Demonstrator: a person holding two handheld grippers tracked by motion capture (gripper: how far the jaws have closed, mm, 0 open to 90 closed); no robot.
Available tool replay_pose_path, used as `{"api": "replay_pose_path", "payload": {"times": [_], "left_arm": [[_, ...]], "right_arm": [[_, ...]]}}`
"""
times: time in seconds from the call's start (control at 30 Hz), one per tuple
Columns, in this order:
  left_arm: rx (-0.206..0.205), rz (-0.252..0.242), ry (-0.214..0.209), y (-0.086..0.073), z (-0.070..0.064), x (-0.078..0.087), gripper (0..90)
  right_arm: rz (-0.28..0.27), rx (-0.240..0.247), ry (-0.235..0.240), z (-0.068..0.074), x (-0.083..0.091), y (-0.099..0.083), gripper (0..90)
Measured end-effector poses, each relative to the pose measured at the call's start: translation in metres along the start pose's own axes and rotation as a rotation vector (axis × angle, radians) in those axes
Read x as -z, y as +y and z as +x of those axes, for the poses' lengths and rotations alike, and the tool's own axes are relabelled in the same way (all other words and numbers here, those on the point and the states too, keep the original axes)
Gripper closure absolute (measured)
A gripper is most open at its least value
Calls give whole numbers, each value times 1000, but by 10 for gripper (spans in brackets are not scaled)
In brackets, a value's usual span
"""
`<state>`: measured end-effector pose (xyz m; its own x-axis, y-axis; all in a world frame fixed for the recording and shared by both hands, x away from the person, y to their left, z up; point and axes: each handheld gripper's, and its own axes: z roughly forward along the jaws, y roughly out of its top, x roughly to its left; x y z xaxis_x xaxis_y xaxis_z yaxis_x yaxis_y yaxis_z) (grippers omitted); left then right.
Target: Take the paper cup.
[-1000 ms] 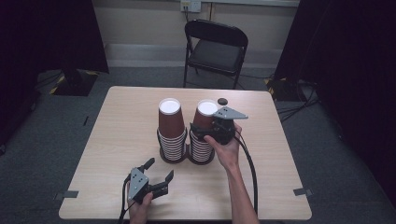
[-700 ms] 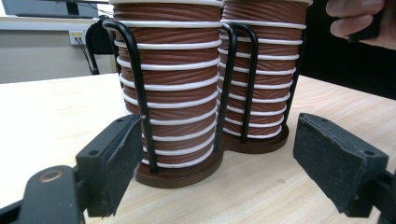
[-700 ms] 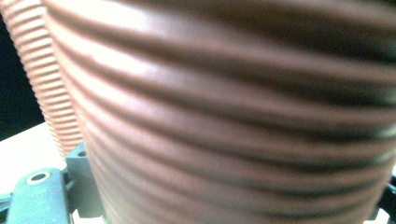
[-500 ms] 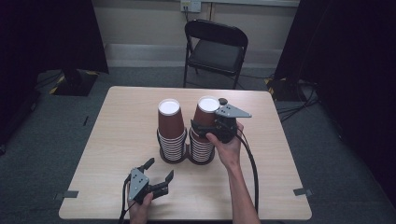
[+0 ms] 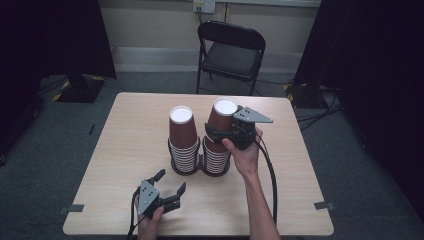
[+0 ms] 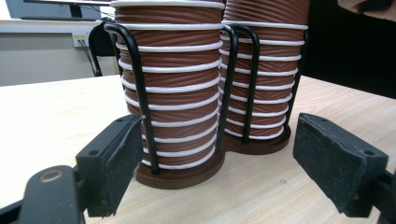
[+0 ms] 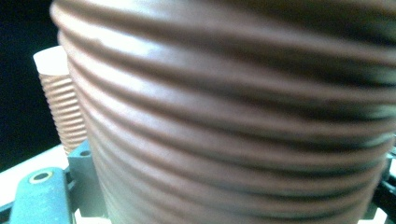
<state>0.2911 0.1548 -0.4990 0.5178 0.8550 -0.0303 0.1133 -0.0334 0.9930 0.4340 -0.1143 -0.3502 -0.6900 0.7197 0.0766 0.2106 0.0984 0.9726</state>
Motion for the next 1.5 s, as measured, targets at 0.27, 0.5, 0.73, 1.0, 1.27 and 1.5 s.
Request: {"api": "replay_pose_path", "payload": {"times": [0.27, 0.5, 0.73, 1.0, 1.27, 1.5], "left_arm": [[10, -1, -4, 0, 1, 0, 187], [2, 5, -3, 0, 2, 0, 187], [4, 16, -22, 1, 2, -1, 199], [9, 26, -18, 1, 3, -2, 202], [8, 24, -24, 1, 3, -2, 203], [10, 31, -23, 1, 3, -2, 186]], "right_arm": [[-19, -7, 10, -1, 1, 9, 130], [-40, -7, 12, 2, 4, 19, 130], [-53, -12, 12, 1, 5, 26, 132], [-51, 1, 28, 3, 6, 33, 134], [-95, 2, 28, 6, 10, 45, 136], [-125, -15, 22, 2, 19, 47, 137]]}}
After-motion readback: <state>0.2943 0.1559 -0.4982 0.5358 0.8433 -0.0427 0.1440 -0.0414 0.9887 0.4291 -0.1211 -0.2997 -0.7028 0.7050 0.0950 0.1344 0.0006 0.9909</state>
